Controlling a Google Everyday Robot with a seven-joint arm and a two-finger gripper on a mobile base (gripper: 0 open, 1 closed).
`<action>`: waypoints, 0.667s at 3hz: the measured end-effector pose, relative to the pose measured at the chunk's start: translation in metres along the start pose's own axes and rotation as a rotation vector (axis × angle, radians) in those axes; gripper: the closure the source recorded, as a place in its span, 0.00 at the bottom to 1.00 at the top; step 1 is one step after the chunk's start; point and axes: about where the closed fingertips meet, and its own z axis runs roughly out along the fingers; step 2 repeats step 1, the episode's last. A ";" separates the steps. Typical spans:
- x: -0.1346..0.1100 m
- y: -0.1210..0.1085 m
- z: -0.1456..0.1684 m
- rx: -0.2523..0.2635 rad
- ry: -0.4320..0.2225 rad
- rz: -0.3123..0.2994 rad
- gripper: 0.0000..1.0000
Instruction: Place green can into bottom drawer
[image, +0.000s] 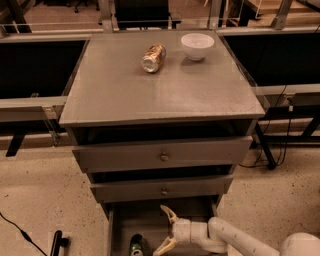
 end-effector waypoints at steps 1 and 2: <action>0.002 0.014 0.000 0.007 0.013 0.015 0.00; 0.002 0.014 0.000 0.007 0.013 0.015 0.00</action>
Offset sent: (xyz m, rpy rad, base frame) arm 0.0000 0.0000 0.0000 0.0000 0.0000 0.0000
